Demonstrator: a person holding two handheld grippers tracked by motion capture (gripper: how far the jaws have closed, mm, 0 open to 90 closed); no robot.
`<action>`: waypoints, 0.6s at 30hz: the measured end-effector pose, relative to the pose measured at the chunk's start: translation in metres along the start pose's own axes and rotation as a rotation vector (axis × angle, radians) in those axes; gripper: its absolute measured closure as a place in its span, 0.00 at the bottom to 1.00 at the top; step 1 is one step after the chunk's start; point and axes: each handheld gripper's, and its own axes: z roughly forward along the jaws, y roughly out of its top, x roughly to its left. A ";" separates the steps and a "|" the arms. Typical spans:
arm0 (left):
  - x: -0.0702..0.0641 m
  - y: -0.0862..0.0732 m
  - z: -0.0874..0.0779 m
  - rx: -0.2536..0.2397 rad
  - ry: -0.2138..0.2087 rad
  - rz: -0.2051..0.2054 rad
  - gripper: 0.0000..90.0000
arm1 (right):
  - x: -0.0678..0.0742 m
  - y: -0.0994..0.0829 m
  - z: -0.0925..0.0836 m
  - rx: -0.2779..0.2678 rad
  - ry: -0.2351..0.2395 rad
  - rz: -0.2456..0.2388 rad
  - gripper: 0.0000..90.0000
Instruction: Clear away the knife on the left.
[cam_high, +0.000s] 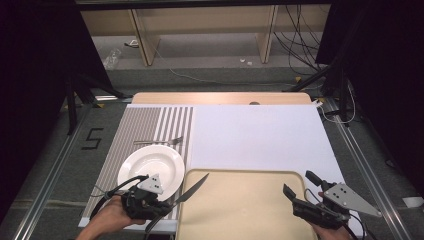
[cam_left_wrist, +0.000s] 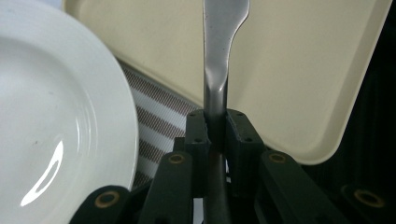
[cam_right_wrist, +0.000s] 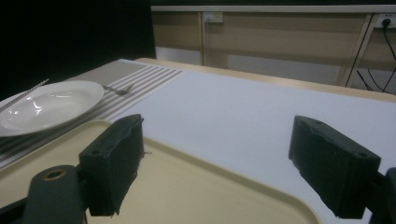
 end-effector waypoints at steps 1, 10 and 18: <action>-0.001 0.003 0.001 -0.005 -0.007 -0.001 0.89 | 0.000 0.000 0.000 0.000 0.000 0.000 0.21; -0.010 0.027 0.009 -0.010 -0.034 0.010 0.89 | 0.000 0.000 0.000 0.000 0.000 0.002 0.21; -0.016 0.041 0.020 0.004 -0.061 0.017 0.89 | 0.000 0.000 0.000 -0.002 -0.002 0.004 0.21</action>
